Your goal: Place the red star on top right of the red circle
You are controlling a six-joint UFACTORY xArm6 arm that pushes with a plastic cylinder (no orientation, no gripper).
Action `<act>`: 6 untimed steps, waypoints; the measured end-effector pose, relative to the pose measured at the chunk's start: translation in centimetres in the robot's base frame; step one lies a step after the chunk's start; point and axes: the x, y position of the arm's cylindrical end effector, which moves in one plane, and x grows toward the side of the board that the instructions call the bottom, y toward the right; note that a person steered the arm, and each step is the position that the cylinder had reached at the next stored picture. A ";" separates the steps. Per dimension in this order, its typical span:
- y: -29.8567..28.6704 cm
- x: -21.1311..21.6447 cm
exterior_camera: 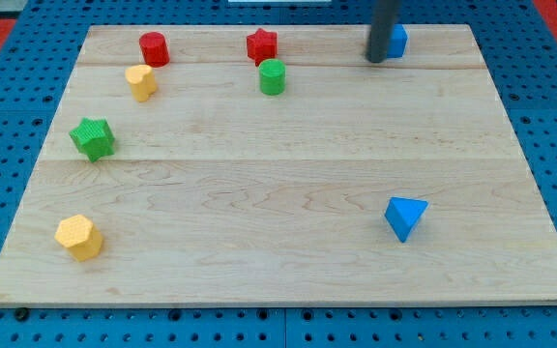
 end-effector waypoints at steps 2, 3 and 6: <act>-5.9 -1.5; -12.1 -2.2; -28.2 -3.5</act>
